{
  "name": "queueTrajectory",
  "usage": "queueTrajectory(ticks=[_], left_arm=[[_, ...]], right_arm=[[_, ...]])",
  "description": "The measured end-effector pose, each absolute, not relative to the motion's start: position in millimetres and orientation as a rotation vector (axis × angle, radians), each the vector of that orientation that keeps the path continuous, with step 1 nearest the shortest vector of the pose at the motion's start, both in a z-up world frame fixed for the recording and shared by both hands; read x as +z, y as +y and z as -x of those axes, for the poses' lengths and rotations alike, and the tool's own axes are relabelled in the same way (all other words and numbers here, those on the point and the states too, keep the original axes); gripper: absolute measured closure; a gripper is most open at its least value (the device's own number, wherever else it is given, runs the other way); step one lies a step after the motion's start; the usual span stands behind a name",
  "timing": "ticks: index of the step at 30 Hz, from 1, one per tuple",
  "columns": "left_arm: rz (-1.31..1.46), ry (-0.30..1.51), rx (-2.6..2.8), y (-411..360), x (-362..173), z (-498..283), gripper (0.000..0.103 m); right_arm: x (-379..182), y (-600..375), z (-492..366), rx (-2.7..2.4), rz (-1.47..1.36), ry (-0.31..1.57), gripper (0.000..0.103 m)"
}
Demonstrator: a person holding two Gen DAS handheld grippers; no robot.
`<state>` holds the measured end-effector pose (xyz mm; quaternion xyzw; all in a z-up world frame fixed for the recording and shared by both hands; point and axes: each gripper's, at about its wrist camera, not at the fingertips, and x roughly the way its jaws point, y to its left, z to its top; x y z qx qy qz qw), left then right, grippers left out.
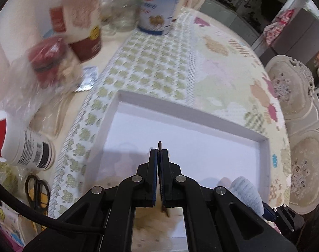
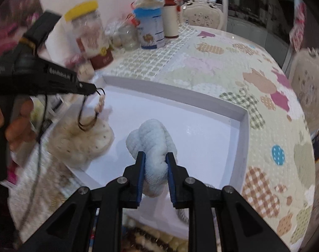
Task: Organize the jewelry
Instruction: 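Lower both held items into the white tray and open both grippers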
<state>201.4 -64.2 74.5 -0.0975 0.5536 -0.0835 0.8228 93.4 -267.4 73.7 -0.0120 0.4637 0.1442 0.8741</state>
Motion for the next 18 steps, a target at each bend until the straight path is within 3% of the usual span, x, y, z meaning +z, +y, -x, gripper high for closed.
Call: queueTrajectory(ticks=[6,11,15,18], left_arm=[[0.231,1.203,-0.138,-44.3,58.3,-199.2,0.103],[0.263,1.204,-0.11,-32.5,54.2,-192.1,0.102],[0.291,1.193,-0.103,-27.8,59.9,-184.4,0.08],[0.3,1.183,-0.099,-26.7,66.8,-179.1,0.076]], right_arm=[[56.0,-237.2,-88.6,0.352,0.115,0.985,0.079],[54.4,-238.5,-80.2,0.427,0.041,1.005,0.06],[63.2,-256.2,-72.1,0.416,-0.037,0.992,0.058],[70.6,-269.3,-70.5,0.391,-0.072,0.979,0.056]])
